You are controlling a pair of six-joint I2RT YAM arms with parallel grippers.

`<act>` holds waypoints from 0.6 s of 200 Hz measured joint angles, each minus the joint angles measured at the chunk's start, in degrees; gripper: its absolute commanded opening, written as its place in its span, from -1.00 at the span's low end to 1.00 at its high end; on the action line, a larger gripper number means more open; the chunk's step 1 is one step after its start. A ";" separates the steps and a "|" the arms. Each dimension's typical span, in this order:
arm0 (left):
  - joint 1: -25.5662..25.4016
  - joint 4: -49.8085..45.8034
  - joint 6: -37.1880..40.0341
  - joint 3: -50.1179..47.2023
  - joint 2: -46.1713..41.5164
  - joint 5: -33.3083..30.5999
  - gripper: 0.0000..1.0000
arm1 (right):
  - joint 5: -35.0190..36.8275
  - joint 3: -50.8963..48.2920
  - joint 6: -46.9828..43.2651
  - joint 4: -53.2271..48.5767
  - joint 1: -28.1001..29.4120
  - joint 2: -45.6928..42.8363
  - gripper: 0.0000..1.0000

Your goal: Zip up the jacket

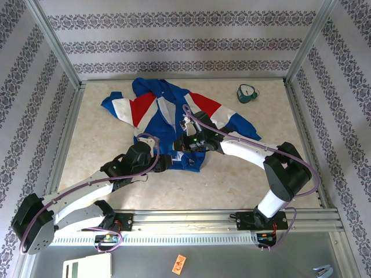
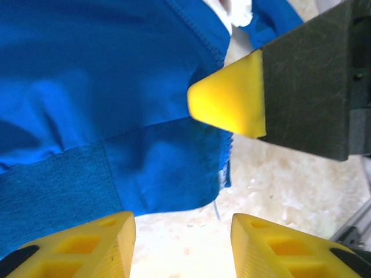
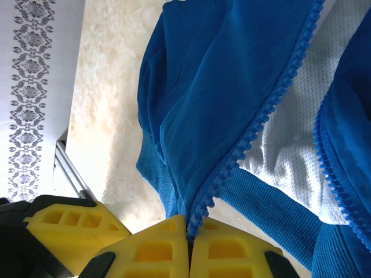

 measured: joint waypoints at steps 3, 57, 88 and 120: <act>0.22 0.48 -0.20 -0.22 0.00 0.37 -0.07 | -0.11 -0.02 0.11 0.09 0.00 0.00 -1.00; 2.89 6.62 -2.29 -1.66 2.67 6.58 0.05 | -1.84 -0.37 0.83 1.62 0.02 0.00 -1.00; 3.23 9.31 -3.26 -1.73 5.01 9.01 0.00 | -2.14 -0.37 0.96 2.01 0.04 0.00 -1.00; 3.28 10.99 -3.50 -1.77 5.49 9.99 -0.04 | -2.14 -0.37 0.98 2.40 0.04 0.00 -1.00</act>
